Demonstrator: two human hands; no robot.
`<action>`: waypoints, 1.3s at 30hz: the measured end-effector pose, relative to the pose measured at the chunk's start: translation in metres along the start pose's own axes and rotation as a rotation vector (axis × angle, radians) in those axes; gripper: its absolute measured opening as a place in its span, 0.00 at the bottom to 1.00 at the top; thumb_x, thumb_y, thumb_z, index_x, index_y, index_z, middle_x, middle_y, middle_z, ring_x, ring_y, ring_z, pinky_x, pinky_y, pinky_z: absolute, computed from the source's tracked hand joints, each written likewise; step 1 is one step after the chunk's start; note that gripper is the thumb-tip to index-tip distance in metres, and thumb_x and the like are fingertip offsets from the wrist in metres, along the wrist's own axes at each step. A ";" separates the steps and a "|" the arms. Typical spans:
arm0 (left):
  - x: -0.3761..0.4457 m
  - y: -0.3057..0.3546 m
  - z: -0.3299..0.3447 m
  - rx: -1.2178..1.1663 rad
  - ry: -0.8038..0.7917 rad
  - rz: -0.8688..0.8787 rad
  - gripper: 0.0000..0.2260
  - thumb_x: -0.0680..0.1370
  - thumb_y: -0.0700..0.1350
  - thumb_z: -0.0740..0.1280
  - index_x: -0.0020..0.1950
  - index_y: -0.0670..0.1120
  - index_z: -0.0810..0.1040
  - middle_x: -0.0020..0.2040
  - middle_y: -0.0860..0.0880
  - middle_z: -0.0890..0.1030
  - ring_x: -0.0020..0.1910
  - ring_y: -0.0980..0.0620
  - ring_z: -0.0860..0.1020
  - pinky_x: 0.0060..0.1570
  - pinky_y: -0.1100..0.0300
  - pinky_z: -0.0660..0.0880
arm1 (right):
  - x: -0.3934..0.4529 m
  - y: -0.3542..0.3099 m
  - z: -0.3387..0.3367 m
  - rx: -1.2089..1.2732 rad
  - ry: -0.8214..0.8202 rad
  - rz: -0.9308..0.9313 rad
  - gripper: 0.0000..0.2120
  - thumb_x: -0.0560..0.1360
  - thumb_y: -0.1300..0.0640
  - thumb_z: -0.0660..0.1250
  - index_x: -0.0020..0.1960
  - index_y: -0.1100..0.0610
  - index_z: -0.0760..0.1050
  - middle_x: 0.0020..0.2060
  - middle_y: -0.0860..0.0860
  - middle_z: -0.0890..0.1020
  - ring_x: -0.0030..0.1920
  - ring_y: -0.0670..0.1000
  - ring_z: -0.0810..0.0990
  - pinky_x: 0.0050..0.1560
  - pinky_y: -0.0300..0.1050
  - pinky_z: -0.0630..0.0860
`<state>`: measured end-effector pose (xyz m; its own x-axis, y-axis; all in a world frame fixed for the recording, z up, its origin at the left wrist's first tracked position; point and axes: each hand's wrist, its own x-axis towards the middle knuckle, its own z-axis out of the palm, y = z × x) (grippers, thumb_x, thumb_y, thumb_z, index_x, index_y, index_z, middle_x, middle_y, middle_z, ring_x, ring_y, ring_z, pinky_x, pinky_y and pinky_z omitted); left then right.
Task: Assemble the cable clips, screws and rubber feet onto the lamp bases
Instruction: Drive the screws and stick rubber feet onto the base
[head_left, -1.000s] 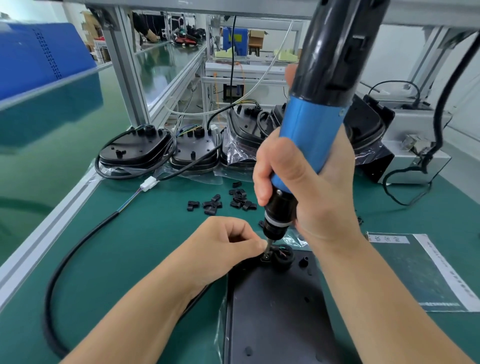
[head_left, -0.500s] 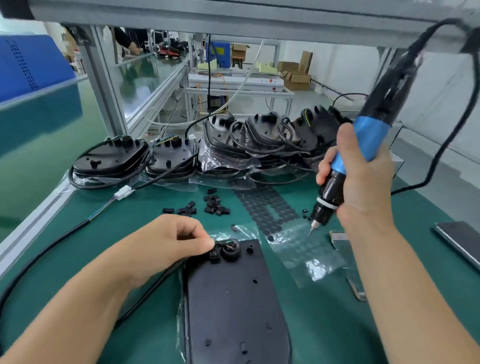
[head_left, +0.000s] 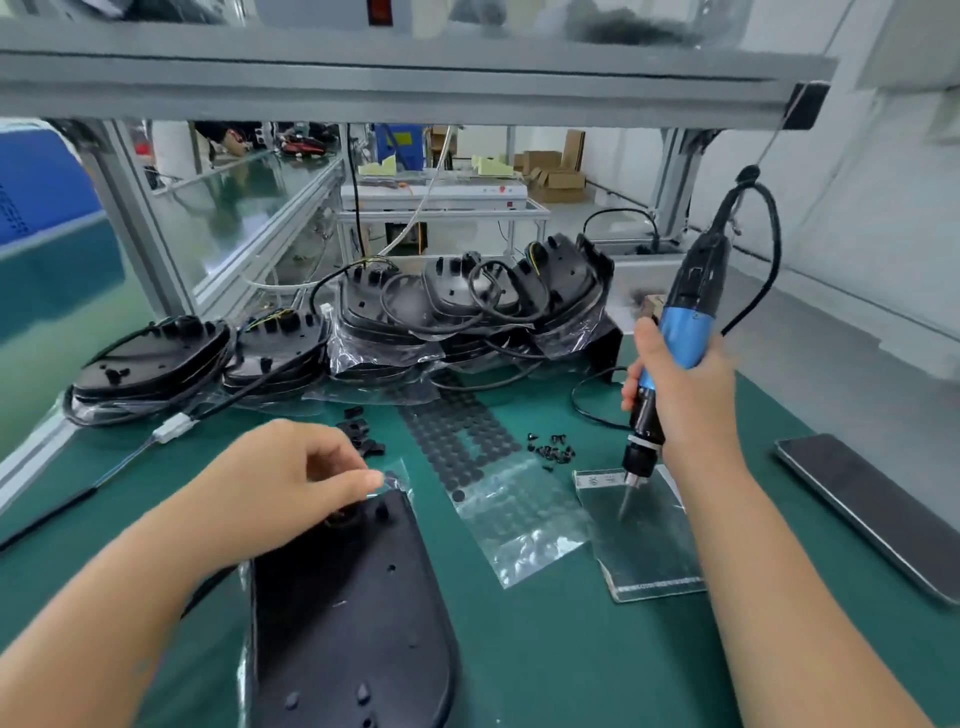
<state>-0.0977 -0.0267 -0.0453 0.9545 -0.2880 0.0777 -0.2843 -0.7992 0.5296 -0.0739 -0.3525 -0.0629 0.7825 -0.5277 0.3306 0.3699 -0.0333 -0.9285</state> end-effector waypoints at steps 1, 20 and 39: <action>0.004 0.012 0.007 0.035 0.000 0.035 0.09 0.71 0.60 0.70 0.39 0.55 0.82 0.38 0.60 0.83 0.39 0.64 0.79 0.49 0.57 0.77 | -0.001 0.002 0.000 0.005 0.002 0.011 0.15 0.74 0.47 0.71 0.51 0.55 0.71 0.30 0.53 0.76 0.25 0.50 0.75 0.27 0.42 0.74; 0.059 0.046 0.071 0.521 -0.199 0.005 0.33 0.66 0.69 0.70 0.60 0.45 0.78 0.53 0.49 0.79 0.52 0.49 0.78 0.49 0.54 0.77 | -0.003 0.014 -0.018 -0.836 0.392 -0.072 0.28 0.79 0.41 0.58 0.69 0.62 0.68 0.59 0.60 0.71 0.58 0.59 0.68 0.55 0.51 0.66; 0.060 0.040 0.070 0.113 0.049 0.044 0.18 0.69 0.55 0.75 0.26 0.50 0.71 0.25 0.52 0.68 0.25 0.56 0.64 0.26 0.63 0.60 | -0.060 0.009 0.057 -0.828 -0.692 -0.629 0.09 0.71 0.49 0.73 0.50 0.51 0.84 0.45 0.46 0.82 0.50 0.51 0.74 0.48 0.49 0.65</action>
<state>-0.0583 -0.1126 -0.0790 0.9434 -0.3002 0.1413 -0.3316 -0.8414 0.4267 -0.0885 -0.2728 -0.0814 0.7763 0.3223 0.5417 0.5457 -0.7738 -0.3217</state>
